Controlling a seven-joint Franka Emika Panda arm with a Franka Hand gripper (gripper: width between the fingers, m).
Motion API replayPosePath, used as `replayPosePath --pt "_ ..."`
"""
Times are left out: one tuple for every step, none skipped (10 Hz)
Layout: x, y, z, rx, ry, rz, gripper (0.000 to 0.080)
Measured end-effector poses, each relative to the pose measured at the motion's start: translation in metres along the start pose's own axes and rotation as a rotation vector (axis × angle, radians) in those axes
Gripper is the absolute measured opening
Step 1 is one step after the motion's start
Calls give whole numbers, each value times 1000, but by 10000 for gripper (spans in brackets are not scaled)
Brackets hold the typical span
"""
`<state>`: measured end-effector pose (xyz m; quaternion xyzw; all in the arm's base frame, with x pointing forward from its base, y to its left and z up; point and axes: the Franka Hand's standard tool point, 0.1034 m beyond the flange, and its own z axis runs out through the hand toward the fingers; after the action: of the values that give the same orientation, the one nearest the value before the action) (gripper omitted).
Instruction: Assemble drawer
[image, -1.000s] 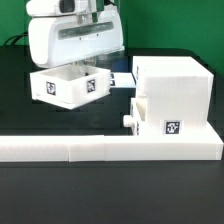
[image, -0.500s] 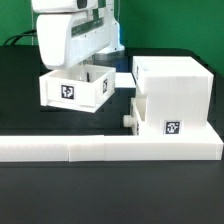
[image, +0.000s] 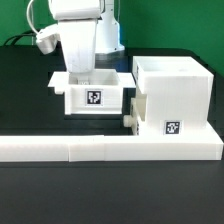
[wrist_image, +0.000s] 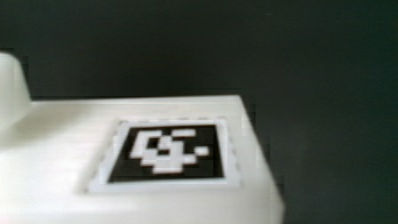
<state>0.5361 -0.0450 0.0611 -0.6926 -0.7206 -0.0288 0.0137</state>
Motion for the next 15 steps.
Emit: replayPosePath --pt "0 -1 1 2 0 5 42" --pt "1 -1 2 4 1 8 42" --pt "5 1 2 7 3 36 42" --pt "12 6 2 17 6 73 42" --pt "19 12 2 23 9 105 42" --pt "26 17 2 22 12 151 42" --pt "31 18 2 24 12 162 42" --pt "28 17 3 27 11 162 42" --pt "27 16 4 27 11 164 42" --pt "27 16 4 27 11 163 42" --pt "28 16 4 28 11 163 42" --pt "29 15 4 30 11 160 42" --pt "30 15 3 30 11 158 42" --pt "32 15 4 30 12 158 42" --pt "34 15 4 31 13 162 42"
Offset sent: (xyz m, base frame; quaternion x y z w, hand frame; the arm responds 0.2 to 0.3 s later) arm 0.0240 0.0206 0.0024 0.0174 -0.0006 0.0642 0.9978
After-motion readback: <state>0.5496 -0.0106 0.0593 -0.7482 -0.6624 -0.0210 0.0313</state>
